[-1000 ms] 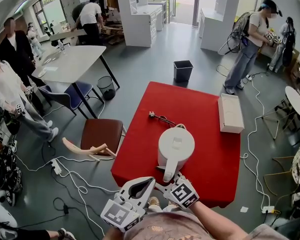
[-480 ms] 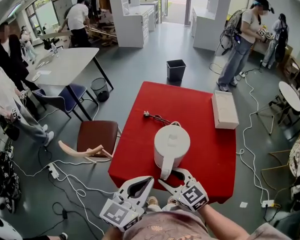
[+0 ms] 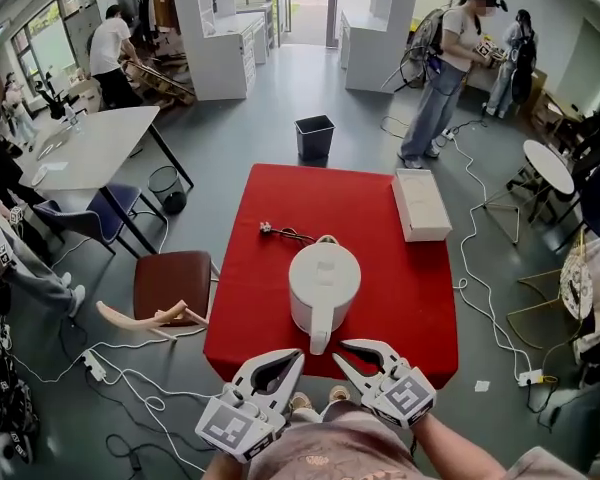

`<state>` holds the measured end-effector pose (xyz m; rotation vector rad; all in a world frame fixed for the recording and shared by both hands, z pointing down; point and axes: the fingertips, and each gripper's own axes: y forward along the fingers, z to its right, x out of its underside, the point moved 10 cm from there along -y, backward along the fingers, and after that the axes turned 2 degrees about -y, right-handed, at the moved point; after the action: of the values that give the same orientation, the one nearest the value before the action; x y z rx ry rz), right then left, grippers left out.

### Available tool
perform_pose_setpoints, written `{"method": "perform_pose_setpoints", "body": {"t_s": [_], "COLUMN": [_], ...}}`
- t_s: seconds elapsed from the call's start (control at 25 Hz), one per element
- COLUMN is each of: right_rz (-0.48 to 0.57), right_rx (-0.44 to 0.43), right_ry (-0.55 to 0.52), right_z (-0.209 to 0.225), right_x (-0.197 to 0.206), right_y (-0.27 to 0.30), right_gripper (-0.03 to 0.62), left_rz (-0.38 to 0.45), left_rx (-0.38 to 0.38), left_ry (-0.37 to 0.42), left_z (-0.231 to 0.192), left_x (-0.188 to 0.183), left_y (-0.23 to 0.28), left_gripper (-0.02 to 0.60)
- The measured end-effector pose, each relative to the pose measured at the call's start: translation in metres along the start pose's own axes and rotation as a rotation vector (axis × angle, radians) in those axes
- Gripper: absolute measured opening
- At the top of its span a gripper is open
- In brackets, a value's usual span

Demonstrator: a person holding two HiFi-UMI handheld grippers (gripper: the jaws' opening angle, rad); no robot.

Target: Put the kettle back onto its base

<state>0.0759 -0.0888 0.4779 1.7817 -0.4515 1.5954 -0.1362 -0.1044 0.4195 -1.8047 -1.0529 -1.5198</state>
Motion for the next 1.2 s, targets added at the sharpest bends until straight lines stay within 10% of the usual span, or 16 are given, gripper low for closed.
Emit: {"method": "perform_pose_setpoints", "body": {"t_s": [0.08,1.2], "right_rz": [0.033,0.21], "right_rx": [0.034,-0.03], "right_ry": [-0.004,-0.043], "right_z": [-0.001,-0.081], "right_x": [-0.006,-0.022], "right_y": [-0.011,-0.159], "right_gripper": [0.003,0.003], "left_rz": [-0.014,0.056], "left_rx": [0.017,-0.046], "left_ry": [-0.004,0.061], "left_z": [0.001,0.149], "left_x": [0.002,0.019], "left_y": [0.003,-0.038], "left_gripper": [-0.014,-0.014]}}
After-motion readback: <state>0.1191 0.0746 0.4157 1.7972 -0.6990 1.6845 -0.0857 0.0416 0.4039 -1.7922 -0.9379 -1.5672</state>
